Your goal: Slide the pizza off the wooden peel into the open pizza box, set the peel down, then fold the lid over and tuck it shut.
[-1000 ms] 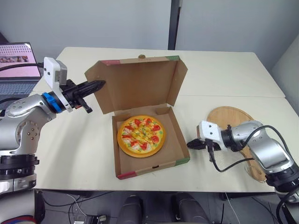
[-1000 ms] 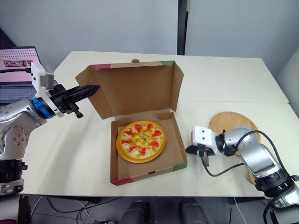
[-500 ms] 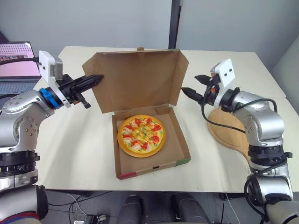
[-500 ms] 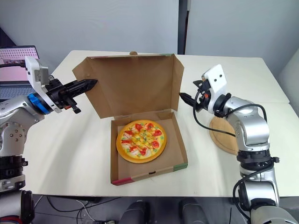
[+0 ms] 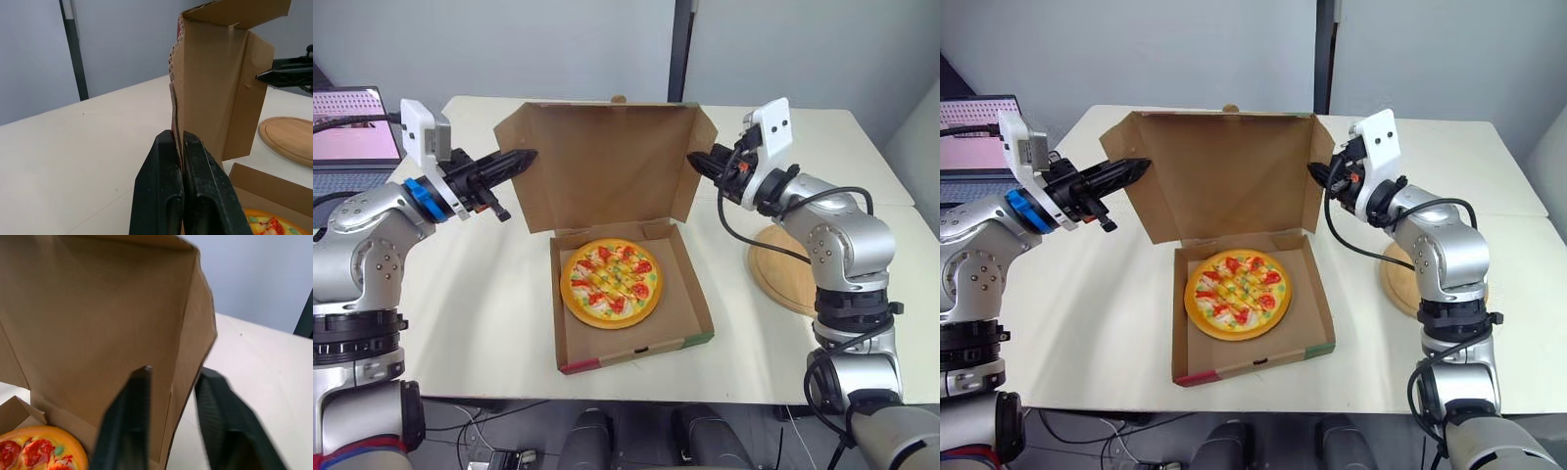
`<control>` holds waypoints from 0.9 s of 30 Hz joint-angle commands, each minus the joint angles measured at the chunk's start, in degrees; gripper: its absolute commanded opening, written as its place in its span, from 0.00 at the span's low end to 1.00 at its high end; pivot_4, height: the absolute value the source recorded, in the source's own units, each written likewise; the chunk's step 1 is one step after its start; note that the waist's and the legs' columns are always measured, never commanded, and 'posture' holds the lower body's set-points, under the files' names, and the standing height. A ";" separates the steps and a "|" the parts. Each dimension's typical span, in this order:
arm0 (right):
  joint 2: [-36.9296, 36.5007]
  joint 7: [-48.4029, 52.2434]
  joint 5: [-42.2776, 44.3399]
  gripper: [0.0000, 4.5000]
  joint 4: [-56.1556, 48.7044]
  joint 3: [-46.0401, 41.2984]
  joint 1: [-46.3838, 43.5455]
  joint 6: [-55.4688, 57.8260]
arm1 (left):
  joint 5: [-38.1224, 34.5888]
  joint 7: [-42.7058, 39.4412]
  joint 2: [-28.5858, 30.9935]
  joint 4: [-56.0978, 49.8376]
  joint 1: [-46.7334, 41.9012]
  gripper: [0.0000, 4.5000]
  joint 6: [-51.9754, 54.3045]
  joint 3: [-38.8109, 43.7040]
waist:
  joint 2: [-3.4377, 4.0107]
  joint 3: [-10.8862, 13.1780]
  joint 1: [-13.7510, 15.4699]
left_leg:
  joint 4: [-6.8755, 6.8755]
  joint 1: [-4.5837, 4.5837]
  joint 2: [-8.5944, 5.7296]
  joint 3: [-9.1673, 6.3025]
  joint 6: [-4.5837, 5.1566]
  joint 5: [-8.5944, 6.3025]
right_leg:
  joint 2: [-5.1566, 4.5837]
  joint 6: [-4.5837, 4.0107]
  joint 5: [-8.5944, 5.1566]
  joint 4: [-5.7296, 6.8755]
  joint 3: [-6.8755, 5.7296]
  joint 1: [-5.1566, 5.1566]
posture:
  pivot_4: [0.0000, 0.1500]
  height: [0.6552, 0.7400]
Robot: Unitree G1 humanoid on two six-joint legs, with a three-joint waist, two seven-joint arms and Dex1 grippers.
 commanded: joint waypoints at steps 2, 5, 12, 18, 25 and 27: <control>-1.49 -1.41 0.53 0.01 -3.76 -0.87 -0.38 -0.52 | -0.27 -0.46 0.64 -4.71 -2.46 0.00 3.40 -1.89 | 0.00 0.00 0.04 | 0.00 0.00 0.00 -0.01 0.00 0.00 | 0.00 0.00 0.00 0.00 0.00 0.00 | 1.00 0.89; -3.52 -3.06 0.35 0.01 -6.46 -1.77 0.35 0.72 | 3.11 0.10 -0.04 -4.23 -4.85 0.00 4.01 -5.66 | -0.01 0.00 0.37 | 0.02 -0.03 -0.01 -0.04 0.00 0.00 | -0.03 0.01 0.00 -0.01 -0.02 0.01 | 1.00 0.89; -5.92 -7.23 0.35 0.01 -13.32 -2.44 3.08 4.55 | 4.04 3.73 -5.33 -2.10 -11.79 0.00 11.37 -9.69 | -0.01 0.00 0.05 | 0.04 -0.07 -0.07 -0.02 0.00 0.00 | -0.02 0.04 0.01 -0.03 -0.01 0.00 | 1.00 0.89; -4.87 -10.87 0.34 0.01 -17.17 -2.27 5.80 6.20 | 6.18 4.79 -8.46 -1.53 -14.44 0.00 13.25 -11.76 | -0.01 0.00 -0.12 | 0.01 -0.03 -0.06 -0.01 0.00 0.00 | 0.08 0.06 -0.01 0.03 0.03 -0.03 | 1.00 0.89; -4.11 -12.47 0.59 0.01 -17.37 -2.51 6.65 6.06 | 7.09 -2.84 -8.27 4.48 -15.14 0.00 8.71 -10.42 | -0.01 0.00 -0.01 | 0.04 -0.03 -0.07 0.01 0.00 0.00 | 0.07 0.04 0.01 0.03 0.04 -0.03 | 1.00 0.89; -4.21 -12.53 0.70 0.00 -17.12 -2.69 6.54 6.05 | 8.36 -4.21 -7.51 6.53 -15.29 0.09 6.89 -10.23 | -0.01 0.00 -0.02 | 0.03 -0.03 -0.07 0.01 0.00 0.00 | 0.07 0.03 0.01 0.02 0.04 -0.03 | 1.00 0.89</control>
